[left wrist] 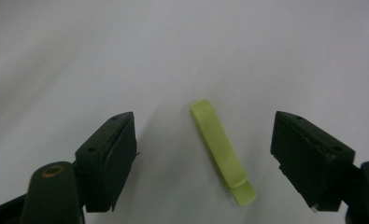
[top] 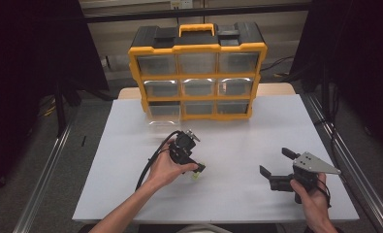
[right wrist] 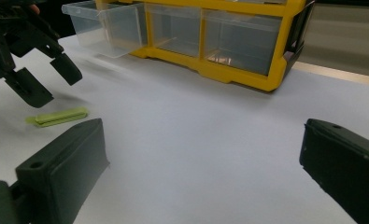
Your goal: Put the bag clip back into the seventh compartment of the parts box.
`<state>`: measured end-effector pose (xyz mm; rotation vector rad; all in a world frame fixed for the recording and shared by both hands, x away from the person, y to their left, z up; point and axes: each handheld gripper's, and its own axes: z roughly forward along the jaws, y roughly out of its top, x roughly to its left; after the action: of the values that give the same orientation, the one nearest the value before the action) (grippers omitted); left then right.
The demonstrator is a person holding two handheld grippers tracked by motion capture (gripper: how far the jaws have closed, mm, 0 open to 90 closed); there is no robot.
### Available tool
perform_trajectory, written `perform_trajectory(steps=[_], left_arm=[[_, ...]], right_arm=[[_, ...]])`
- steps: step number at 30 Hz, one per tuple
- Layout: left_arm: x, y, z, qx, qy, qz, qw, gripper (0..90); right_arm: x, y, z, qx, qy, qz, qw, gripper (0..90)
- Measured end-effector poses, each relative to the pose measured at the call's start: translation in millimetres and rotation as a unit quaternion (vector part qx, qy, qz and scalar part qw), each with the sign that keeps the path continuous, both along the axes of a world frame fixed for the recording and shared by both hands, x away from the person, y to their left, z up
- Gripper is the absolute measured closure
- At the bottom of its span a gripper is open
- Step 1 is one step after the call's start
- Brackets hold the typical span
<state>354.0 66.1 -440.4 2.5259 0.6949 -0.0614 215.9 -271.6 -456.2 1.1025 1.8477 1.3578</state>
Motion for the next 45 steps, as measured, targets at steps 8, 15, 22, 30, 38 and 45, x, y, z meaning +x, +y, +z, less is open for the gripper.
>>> perform_trajectory(steps=[8,15,22,30,38,45], left_arm=[[-6.2,-8.5,-11.7,0.025,0.006,0.004,0.9997,38.2],[-10.6,-13.2,-13.7,0.049,-0.007,-0.020,0.9986,49.5],[-14.7,-12.1,-14.7,0.060,-0.030,-0.035,0.9971,58.3],[-11.3,-10.8,-15.0,0.058,-0.032,-0.037,0.9972,66.5],[-8.2,-7.6,-14.5,0.055,-0.028,-0.040,0.9973,78.2],[-7.0,-2.2,-15.3,0.042,-0.029,-0.049,0.9975,78.6]], right_arm=[[0.1,-0.7,-0.2,0.000,0.001,-0.001,1.0000,0.3],[0.7,-0.6,-0.5,-0.003,0.001,0.000,1.0000,0.4],[0.0,-0.3,-0.3,-0.002,0.002,0.003,1.0000,0.4],[0.0,0.1,-0.3,-0.003,0.002,0.003,1.0000,0.3],[0.0,0.2,-0.3,-0.002,0.002,0.004,1.0000,0.4],[0.7,-0.4,-0.5,-0.001,0.004,0.005,1.0000,0.4]])
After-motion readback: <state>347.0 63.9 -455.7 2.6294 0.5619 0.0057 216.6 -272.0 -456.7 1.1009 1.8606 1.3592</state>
